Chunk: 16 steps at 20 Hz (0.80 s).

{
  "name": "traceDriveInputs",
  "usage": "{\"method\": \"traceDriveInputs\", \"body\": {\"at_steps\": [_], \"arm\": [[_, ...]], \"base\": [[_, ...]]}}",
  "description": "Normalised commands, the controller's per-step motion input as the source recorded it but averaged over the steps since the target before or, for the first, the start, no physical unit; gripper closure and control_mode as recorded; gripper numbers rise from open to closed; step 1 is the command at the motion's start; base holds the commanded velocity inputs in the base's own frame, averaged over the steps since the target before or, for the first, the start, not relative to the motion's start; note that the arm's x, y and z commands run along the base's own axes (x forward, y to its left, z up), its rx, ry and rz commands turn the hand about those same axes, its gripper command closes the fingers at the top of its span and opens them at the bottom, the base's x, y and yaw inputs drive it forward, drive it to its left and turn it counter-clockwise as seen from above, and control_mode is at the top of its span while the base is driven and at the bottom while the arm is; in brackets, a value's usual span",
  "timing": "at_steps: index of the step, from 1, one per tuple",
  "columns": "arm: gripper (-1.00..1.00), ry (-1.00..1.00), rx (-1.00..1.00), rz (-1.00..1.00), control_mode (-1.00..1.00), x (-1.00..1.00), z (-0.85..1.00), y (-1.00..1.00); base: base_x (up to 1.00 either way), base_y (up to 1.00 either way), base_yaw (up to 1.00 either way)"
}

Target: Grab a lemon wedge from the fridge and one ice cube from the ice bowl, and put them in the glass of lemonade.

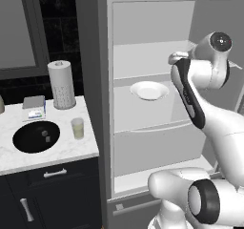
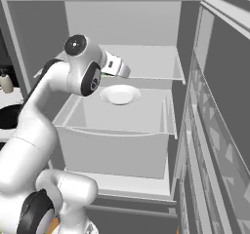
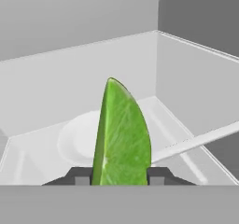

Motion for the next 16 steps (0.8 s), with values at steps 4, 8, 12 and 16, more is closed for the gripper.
{"method": "traceDriveInputs", "body": {"at_steps": [4,8,12,16], "arm": [[1.0,0.0,0.0,0.08,-1.0,-1.0,0.53,0.0],[1.0,0.01,0.0,0.12,-1.0,-1.0,0.51,0.0],[1.0,0.11,0.0,0.12,-1.0,-1.0,0.52,0.0],[1.0,0.14,-0.04,0.13,-1.0,-0.9,0.31,0.01]], "base": [[0.0,0.0,0.0],[0.0,0.0,0.0],[0.0,0.0,0.0],[0.0,0.0,0.0]]}}
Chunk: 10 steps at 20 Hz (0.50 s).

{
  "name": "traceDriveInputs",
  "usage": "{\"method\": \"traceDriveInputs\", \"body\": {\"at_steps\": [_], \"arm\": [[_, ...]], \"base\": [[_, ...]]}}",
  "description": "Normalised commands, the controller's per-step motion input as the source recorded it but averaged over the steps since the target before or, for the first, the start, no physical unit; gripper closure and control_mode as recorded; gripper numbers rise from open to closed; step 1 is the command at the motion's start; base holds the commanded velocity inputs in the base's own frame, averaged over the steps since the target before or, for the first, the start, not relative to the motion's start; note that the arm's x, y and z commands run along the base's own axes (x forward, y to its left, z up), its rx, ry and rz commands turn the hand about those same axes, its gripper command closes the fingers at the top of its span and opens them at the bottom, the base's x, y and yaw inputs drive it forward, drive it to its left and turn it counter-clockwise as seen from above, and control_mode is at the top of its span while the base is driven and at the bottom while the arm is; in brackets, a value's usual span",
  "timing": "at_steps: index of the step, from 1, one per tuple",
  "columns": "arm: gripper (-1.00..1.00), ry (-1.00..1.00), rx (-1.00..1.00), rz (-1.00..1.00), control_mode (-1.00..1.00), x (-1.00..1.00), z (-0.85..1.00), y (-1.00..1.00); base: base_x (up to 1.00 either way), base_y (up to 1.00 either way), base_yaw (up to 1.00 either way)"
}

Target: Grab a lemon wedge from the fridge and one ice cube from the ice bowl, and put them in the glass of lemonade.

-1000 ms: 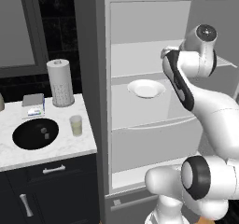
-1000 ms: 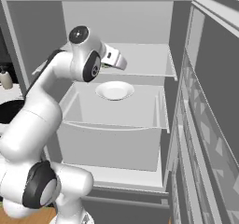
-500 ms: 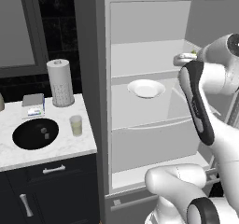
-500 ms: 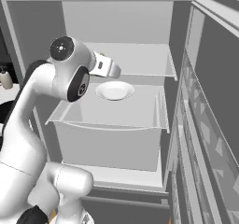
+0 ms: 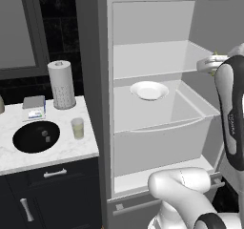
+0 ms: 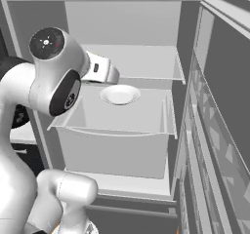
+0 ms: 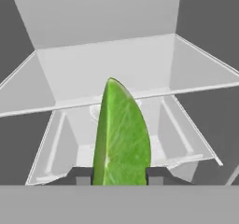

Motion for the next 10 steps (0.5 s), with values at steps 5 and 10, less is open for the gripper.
{"method": "traceDriveInputs", "body": {"at_steps": [5,10], "arm": [[1.0,0.18,-0.07,0.02,-1.0,-0.33,-0.02,0.13],[1.0,0.01,0.0,0.0,-1.0,-0.04,-0.01,0.0]], "base": [[0.0,0.0,0.0],[0.0,0.0,0.0]]}}
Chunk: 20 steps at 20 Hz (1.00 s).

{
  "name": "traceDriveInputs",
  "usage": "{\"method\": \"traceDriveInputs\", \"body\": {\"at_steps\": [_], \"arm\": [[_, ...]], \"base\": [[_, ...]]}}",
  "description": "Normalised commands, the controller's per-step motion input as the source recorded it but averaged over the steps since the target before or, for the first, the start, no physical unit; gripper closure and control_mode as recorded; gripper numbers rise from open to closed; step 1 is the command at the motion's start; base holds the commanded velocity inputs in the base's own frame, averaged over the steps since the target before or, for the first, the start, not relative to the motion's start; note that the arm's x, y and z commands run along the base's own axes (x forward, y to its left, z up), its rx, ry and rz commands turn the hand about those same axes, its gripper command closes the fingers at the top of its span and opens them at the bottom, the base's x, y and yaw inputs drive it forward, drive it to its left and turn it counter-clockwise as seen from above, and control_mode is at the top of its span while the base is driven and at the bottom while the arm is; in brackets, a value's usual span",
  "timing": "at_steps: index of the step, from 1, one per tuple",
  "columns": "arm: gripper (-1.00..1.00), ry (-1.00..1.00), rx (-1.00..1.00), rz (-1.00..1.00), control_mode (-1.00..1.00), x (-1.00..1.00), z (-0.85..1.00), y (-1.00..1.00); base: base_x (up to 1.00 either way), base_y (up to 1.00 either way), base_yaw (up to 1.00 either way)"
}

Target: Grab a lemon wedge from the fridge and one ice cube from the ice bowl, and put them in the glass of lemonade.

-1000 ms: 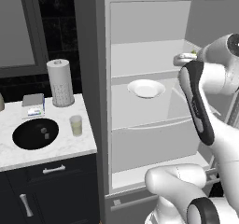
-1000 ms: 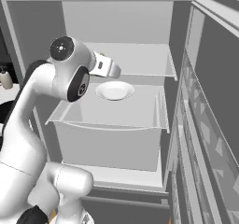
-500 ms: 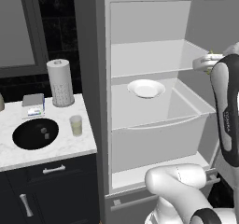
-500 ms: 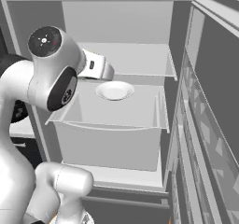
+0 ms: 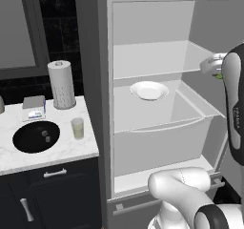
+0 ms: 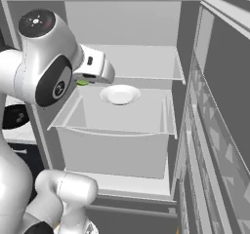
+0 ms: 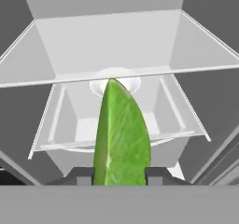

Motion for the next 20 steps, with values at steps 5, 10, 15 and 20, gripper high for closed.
{"method": "traceDriveInputs", "body": {"at_steps": [5,10,15,20], "arm": [[1.0,0.0,0.0,0.0,1.0,-0.04,0.0,0.0],[1.0,0.0,0.0,0.0,1.0,0.0,0.0,0.0],[1.0,0.0,0.0,0.0,1.0,0.0,0.0,0.0],[1.0,0.0,0.0,0.0,1.0,0.0,0.0,0.0]], "base": [[-0.66,0.03,0.03],[-1.0,0.25,0.05],[-0.91,0.83,-0.01],[-0.21,1.0,-0.23]]}}
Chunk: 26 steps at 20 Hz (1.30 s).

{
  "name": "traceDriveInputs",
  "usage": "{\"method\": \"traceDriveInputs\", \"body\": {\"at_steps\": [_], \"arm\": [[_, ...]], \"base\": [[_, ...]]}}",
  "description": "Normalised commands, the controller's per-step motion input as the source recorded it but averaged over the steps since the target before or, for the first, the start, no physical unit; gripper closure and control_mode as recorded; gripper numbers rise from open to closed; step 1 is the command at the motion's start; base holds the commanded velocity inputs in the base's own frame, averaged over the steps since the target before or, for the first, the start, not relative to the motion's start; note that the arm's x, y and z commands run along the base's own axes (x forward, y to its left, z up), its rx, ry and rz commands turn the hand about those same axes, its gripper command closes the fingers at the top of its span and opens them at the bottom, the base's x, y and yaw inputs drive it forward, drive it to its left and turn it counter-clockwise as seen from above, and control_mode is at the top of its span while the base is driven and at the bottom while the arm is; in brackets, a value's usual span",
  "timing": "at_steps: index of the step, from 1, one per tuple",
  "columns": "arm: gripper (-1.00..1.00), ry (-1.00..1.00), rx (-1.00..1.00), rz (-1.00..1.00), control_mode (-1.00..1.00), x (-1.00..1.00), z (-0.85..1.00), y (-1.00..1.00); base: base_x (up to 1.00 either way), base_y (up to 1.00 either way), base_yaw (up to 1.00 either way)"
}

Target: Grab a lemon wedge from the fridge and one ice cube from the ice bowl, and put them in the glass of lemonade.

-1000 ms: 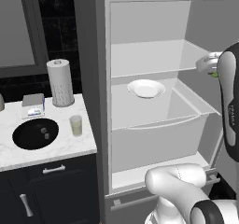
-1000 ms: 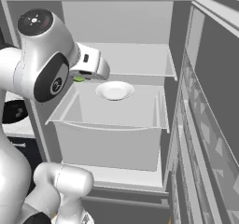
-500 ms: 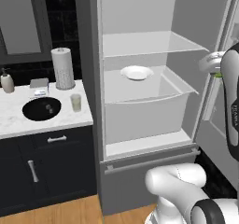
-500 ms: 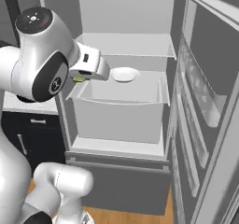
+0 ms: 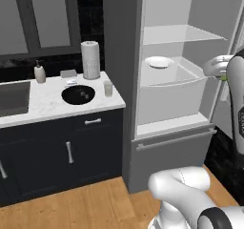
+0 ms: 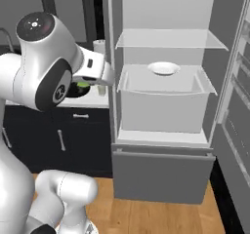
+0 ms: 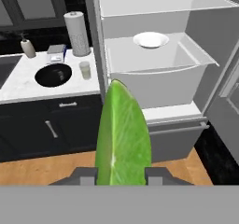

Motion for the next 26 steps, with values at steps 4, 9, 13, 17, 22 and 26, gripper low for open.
{"method": "traceDriveInputs", "body": {"at_steps": [4,9,13,17,22,26], "arm": [[1.0,0.0,0.0,0.0,1.0,0.0,0.0,0.0],[1.0,0.0,0.0,0.0,1.0,0.0,0.0,0.0],[1.0,0.0,0.0,0.0,1.0,0.0,0.0,0.0],[1.0,0.0,0.0,0.0,1.0,0.0,0.0,0.0],[1.0,0.0,0.0,0.0,1.0,0.0,0.0,0.0],[1.0,0.0,0.0,0.0,1.0,0.0,0.0,0.0]], "base": [[0.0,1.0,-0.31],[0.03,1.0,-0.3],[0.18,1.0,-0.25],[0.6,0.74,-0.13],[0.73,0.28,-0.02],[0.65,0.02,0.0]]}}
